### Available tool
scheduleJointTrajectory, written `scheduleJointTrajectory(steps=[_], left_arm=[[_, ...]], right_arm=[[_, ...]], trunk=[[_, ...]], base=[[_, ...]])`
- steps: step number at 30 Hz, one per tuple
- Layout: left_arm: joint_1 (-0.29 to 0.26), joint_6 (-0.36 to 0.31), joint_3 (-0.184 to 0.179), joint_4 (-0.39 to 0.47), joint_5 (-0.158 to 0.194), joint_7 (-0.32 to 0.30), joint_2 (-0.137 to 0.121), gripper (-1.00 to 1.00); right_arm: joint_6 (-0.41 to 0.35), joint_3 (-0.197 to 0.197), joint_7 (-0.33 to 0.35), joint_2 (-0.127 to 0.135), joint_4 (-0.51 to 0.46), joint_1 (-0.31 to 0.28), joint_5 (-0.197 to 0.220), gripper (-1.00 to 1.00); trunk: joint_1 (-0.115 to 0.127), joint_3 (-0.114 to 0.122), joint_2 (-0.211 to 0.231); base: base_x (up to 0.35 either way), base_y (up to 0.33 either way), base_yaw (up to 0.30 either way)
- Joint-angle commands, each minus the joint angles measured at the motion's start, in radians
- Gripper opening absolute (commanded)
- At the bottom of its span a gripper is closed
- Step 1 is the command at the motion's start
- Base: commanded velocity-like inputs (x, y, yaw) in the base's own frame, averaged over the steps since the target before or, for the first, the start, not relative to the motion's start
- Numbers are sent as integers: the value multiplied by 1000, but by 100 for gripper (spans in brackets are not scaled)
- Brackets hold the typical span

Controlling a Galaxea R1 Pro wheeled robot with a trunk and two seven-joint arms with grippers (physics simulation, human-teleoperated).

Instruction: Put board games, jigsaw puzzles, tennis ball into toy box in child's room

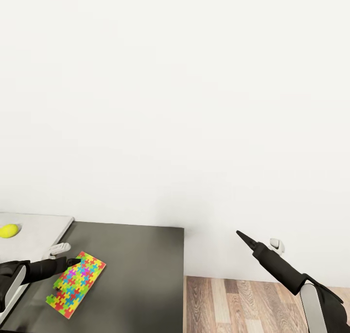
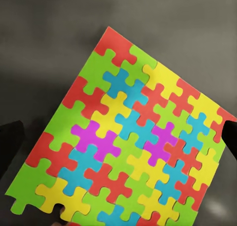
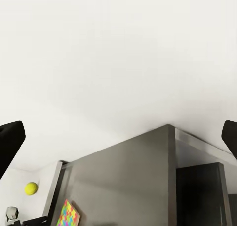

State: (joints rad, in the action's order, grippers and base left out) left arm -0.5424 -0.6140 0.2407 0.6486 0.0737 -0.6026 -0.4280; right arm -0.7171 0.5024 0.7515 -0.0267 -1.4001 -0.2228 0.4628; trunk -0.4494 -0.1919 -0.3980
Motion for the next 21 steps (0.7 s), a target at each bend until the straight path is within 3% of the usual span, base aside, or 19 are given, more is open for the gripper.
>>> scheduleJointTrajectory(steps=[1, 21], left_arm=[[-1, -9, 2, 0, 8, 0, 0, 100], [-1, -9, 2, 0, 8, 0, 0, 100]], right_arm=[[-6, 2, 2, -1, 0, -1, 2, 100], [-5, 3, 0, -1, -1, -1, 1, 100]], trunk=[[-1, -2, -2], [-1, -2, -2]], base=[[0, 10, 0], [0, 42, 0]])
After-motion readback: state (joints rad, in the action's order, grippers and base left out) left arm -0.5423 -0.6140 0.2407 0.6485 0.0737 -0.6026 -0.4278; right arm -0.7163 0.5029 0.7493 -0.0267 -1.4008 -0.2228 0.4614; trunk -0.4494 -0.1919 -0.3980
